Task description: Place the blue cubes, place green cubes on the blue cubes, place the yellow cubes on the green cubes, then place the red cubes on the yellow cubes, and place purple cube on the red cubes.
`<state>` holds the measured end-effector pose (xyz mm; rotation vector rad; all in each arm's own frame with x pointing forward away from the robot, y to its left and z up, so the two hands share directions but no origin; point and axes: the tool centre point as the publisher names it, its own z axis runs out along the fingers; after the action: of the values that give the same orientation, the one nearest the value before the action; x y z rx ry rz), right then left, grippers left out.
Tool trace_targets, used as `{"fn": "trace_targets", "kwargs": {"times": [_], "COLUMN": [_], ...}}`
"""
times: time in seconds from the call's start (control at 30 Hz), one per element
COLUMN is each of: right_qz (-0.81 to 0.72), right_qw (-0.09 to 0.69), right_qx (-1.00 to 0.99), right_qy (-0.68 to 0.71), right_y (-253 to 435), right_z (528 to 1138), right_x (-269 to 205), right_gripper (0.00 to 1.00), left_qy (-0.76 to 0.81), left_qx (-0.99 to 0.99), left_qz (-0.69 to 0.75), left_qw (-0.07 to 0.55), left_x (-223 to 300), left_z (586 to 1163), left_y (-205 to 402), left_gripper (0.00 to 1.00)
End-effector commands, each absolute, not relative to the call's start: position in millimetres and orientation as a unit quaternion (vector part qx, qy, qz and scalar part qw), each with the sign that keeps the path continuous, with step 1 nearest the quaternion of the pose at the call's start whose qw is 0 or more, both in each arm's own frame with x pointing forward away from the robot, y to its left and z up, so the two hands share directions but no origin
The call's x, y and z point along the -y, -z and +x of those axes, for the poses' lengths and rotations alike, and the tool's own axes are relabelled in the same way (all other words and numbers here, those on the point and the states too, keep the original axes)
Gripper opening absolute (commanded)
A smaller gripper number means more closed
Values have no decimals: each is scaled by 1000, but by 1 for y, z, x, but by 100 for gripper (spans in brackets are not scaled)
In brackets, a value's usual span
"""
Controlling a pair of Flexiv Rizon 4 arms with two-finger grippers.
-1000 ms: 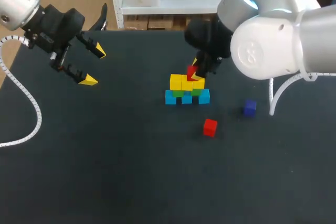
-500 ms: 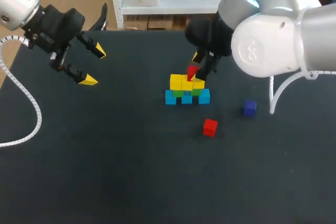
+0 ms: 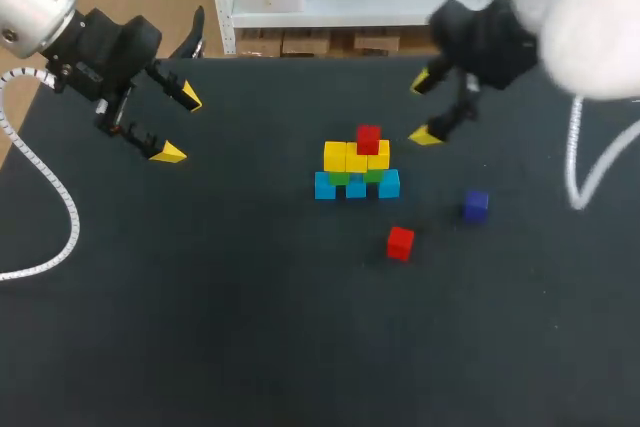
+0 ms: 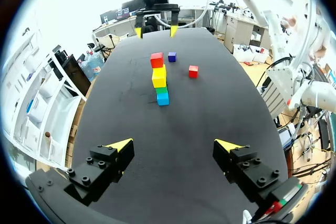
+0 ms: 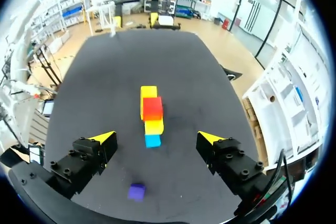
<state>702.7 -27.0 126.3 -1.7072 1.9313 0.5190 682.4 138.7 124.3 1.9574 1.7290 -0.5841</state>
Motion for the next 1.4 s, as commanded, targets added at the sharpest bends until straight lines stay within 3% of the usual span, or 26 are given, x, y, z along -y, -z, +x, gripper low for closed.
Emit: {"fn": "trace_targets", "kwargs": {"times": [0.03, 0.67, 1.17, 1.4], "right_qz": [-603, -601, -621, -621], "right_qw": [332, 367, 345, 345], "right_qx": [-671, -642, -630, -630], "right_qy": [-275, -303, -313, -313], "right_y": [-141, -127, -122, -122], "right_z": [694, 685, 684, 684], "right_x": [76, 180, 193, 193], "right_gripper": [100, 100, 100, 100], "left_qy": [213, 213, 213, 220], "left_qx": [-627, -627, -627, -626], "left_qz": [713, 713, 713, 712], "left_qw": [230, 230, 230, 231], "left_x": [-139, -139, -139, -106], "left_z": [684, 684, 684, 653], "left_y": [-124, -124, -124, -118], "left_gripper": [100, 100, 100, 100]}}
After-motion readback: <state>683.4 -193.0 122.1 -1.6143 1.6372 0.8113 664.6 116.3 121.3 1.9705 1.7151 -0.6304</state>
